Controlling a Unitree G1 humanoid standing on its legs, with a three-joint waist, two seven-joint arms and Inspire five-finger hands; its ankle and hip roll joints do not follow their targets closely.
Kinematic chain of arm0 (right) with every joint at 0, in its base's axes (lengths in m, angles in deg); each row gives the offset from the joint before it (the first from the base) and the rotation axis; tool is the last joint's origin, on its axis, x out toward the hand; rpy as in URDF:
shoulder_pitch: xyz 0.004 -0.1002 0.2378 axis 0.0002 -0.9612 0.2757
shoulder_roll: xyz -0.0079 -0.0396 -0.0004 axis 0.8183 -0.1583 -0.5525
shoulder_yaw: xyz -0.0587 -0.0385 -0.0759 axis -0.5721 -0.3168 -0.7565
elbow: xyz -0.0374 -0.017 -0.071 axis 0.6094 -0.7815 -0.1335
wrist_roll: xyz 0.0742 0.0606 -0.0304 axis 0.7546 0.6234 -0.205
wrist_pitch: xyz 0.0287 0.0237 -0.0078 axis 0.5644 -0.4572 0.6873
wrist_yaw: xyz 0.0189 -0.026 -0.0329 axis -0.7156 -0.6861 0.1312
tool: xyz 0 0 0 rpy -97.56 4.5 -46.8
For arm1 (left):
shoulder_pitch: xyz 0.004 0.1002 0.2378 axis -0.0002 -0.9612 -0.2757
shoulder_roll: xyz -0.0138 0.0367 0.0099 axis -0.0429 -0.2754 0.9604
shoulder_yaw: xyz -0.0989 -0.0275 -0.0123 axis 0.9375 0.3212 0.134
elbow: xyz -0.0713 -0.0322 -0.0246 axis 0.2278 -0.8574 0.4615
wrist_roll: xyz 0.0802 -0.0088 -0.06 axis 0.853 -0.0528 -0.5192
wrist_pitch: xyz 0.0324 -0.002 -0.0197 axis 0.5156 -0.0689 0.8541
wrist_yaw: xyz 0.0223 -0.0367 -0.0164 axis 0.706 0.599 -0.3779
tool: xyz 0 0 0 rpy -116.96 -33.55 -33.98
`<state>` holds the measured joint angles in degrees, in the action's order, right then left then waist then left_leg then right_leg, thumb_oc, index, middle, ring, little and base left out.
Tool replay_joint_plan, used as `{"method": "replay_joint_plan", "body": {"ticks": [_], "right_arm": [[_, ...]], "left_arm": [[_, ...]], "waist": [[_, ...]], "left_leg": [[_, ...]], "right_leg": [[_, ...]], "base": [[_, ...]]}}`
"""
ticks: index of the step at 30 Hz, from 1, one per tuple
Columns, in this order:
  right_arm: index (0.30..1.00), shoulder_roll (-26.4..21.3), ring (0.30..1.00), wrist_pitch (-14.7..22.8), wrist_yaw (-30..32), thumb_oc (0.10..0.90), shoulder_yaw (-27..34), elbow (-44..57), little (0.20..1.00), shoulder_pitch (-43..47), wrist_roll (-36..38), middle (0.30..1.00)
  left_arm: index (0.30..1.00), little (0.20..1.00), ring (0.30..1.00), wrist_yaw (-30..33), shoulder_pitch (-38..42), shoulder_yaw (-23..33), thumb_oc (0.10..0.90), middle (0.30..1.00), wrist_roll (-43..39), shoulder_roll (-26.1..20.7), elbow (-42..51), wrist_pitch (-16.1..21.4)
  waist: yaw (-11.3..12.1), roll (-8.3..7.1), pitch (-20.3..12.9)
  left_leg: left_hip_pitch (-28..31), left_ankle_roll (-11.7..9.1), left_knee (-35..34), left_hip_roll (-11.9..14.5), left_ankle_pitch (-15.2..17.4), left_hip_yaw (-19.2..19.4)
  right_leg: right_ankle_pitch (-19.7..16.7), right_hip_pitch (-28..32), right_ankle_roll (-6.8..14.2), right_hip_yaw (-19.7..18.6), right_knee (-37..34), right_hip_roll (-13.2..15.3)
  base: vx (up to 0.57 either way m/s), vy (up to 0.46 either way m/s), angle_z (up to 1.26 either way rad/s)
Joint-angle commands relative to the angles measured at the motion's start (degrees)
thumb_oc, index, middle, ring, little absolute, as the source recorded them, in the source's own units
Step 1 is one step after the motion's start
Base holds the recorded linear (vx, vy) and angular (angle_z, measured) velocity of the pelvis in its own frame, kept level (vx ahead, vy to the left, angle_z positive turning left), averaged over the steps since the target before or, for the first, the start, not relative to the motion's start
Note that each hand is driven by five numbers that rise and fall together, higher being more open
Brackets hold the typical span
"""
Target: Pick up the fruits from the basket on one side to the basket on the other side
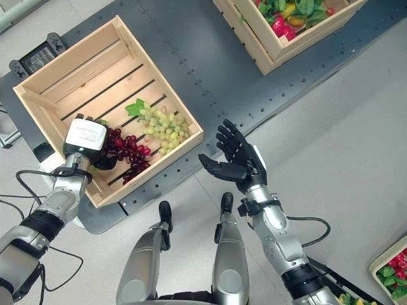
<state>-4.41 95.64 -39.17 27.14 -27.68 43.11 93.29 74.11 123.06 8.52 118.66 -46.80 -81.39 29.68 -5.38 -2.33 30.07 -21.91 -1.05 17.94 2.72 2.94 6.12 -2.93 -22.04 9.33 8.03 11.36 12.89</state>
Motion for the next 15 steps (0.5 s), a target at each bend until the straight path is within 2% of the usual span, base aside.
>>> {"method": "replay_joint_plan", "body": {"ticks": [1, 4, 9, 11, 15], "right_arm": [[0.9, 0.1, 0.9, 4.19, 0.77, 0.8, 0.93, 7.68, 0.9, 2.55, -1.58, 0.9], [0.9, 0.34, 0.9, 4.23, 0.43, 0.8, 0.84, 6.96, 0.9, 2.74, -1.73, 0.9], [0.9, 0.94, 0.9, 4.12, 0.6, 0.8, 0.36, 5.99, 0.9, 4.1, -1.73, 0.9], [0.9, 1.33, 0.9, 3.91, 0.48, 0.8, 0.15, 5.69, 0.9, 4.56, -1.83, 0.9], [0.9, 2.04, 0.9, 3.73, 0.58, 0.8, -0.32, 5.43, 0.9, 4.91, -1.55, 0.9]], "left_arm": [[0.9, 0.9, 0.9, 1.06, 5.58, 0.54, 0.8, 0.9, 3.72, -1.24, -2.33, -3.85], [0.9, 0.9, 0.9, 0.67, 6.58, -0.09, 0.8, 0.9, 3.73, -0.85, -3.66, -3.2], [0.9, 0.9, 0.9, -0.64, 7.99, -1.29, 0.8, 0.9, 6.41, 0.73, -6.27, -4.57], [0.9, 0.9, 0.9, -2.29, 8.87, -1.96, 0.8, 0.9, 7.51, 1.25, -7.46, -7.39], [0.9, 0.9, 0.9, -3.52, 9.37, -2.14, 0.8, 0.9, 8.82, 2.5, -8.91, -9.76]], "waist": [[-0.29, -0.36, -1.06], [-0.46, -0.44, -0.81], [-0.84, -0.51, -0.33], [-1.05, -0.56, -0.28], [-1.09, -0.66, -0.28]], "left_leg": [[1.82, -0.05, 1.46, -1.11, 3.8, 1.61], [1.55, -0.03, 1.41, -1.0, 3.81, 1.89], [1.3, 0.0, 1.03, -0.89, 3.48, 2.41], [0.96, 0.09, 1.09, -0.9, 3.56, 2.63], [0.82, 0.01, -0.17, -0.77, 2.83, 2.56]], "right_leg": [[0.09, -4.87, 2.67, -3.38, 6.47, -0.5], [-0.22, -5.13, 2.75, -3.22, 6.21, -0.57], [-0.58, -5.5, 2.7, -3.34, 5.9, -0.9], [-0.65, -5.91, 2.65, -3.5, 5.97, -1.03], [-1.1, -6.29, 2.62, -3.41, 5.5, -1.35]], "base": [[0.0, 0.0, 0.0], [0.0, 0.002, -0.01], [0.0, 0.0, 0.0], [0.0, 0.0, 0.0], [0.01, -0.019, -0.01]]}}
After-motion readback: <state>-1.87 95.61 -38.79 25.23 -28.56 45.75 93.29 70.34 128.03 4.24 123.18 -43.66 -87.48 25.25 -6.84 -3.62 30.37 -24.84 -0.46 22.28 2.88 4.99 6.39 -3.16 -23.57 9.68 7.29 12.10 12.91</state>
